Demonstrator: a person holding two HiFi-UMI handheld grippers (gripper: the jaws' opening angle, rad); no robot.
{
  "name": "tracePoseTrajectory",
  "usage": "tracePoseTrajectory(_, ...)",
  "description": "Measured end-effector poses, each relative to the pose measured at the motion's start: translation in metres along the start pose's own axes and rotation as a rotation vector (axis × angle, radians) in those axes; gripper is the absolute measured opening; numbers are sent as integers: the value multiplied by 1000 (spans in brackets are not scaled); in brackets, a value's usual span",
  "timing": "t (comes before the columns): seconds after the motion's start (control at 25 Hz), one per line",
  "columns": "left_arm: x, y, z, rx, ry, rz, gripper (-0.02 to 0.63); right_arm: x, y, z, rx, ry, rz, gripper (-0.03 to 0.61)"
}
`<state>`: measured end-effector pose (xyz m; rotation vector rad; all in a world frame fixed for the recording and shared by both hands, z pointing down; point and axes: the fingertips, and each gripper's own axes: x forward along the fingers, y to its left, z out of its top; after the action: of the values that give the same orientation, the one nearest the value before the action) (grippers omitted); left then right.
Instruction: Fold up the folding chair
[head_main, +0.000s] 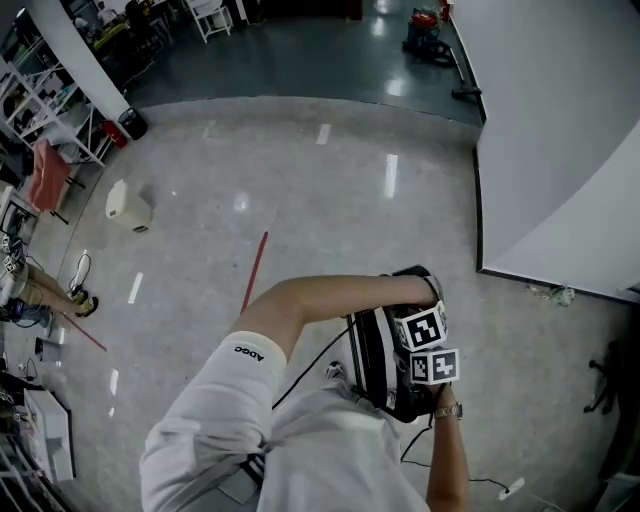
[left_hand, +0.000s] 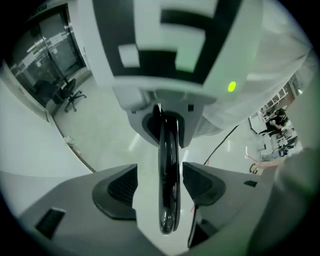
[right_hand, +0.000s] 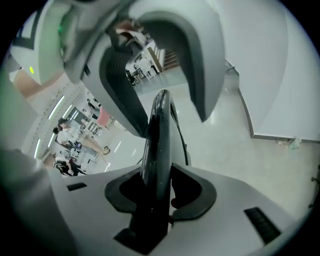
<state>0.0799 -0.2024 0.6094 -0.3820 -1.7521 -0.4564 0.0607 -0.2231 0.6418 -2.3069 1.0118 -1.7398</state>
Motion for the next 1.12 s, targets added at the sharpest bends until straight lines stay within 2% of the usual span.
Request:
tracePoseTrajectory(0.08,24,-11,-2,-32,-7,-55,270,1,3,0,34,-23,29,130)
tracePoseTrajectory(0.16,44,-26,3,-52,-20,-104,267,1,5,0,19,-22,21,128)
tracePoseTrajectory(0.2,53,-26,3,-41,-2,-100,237,0,2,-1,-6,-14,6,123)
tracePoseTrajectory(0.24,60,-21,1,-21,24,-82,138,-3,-3,-3,-35,-1,-9,119)
tracePoseTrajectory(0.28,65,-14,-2,-7,48,-66,79,-5,-8,-5,-60,16,-17,118)
tracePoseTrajectory(0.36,66,0,-4,-17,69,-70,70,-11,-18,-11,-64,38,-6,118)
tracePoseTrajectory(0.56,68,23,-7,-52,86,-113,66,-22,-42,-18,22,51,17,118)
tracePoseTrajectory(0.76,75,43,2,-62,109,-126,60,-31,-65,-29,-54,75,-37,83)
tracePoseTrajectory(0.92,68,54,26,-85,90,-122,55,-45,-77,-40,-78,85,-34,68)
tracePoseTrajectory(1.12,75,80,36,-122,123,-115,52,-61,-102,-54,-78,81,-26,64)
